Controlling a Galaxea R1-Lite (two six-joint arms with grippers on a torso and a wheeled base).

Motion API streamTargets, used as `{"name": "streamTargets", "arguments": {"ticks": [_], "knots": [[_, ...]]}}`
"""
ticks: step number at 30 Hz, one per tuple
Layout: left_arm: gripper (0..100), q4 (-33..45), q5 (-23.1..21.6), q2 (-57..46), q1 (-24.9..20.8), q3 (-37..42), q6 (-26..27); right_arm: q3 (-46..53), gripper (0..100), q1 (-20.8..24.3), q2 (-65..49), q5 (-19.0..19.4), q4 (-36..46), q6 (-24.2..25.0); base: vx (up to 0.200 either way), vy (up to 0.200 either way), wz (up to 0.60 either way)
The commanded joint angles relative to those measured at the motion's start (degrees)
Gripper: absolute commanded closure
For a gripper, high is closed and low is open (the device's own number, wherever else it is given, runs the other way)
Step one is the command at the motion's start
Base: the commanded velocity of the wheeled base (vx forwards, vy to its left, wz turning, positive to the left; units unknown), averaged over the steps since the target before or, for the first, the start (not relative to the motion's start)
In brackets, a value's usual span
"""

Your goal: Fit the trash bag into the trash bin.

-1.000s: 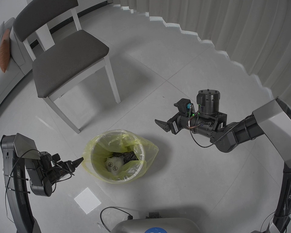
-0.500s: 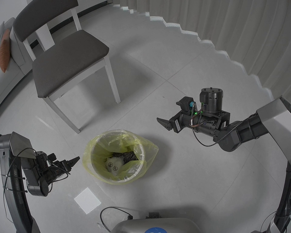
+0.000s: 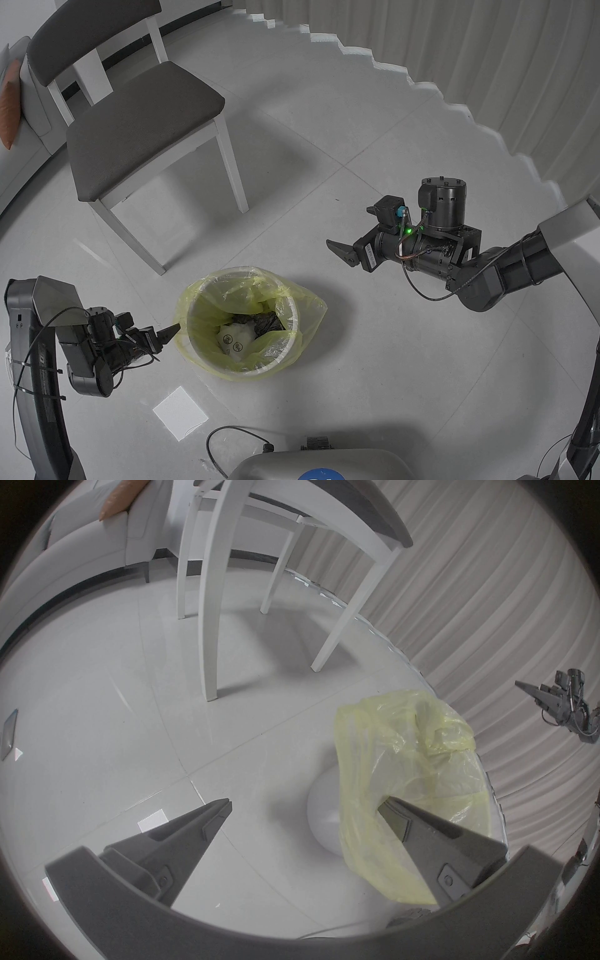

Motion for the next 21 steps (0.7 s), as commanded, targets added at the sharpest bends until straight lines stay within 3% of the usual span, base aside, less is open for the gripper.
{"name": "streamTargets", "arguments": {"ticks": [1, 5, 11, 16, 21], "knots": [[0, 1.6, -0.1, 2.5, -0.2, -3.6, 0.6, -0.5, 0, -0.1, 1.0, 0.2, -0.2, -0.1, 0.000, 0.000, 0.00], [0, 6.1, 0.2, 2.5, -1.1, -7.2, 0.7, -0.9, 0, -0.3, 1.9, 0.2, -0.3, -0.1, 0.000, 0.000, 0.00], [0, 5.8, 2.7, 1.2, -0.8, -6.4, 0.1, -0.8, 0, -0.4, 1.7, 0.2, -0.3, 0.0, 0.000, 0.000, 0.00], [0, 5.2, 0.6, -7.5, 4.0, 0.7, -2.7, 0.2, 0, -0.7, -2.0, -0.3, -0.1, 0.2, 0.000, 0.000, 0.00], [0, 0.0, -5.2, -16.6, 10.2, 10.0, -5.7, 5.9, 0, -2.3, -10.4, -0.7, -0.2, 4.0, 0.000, 0.000, 0.00]]}}
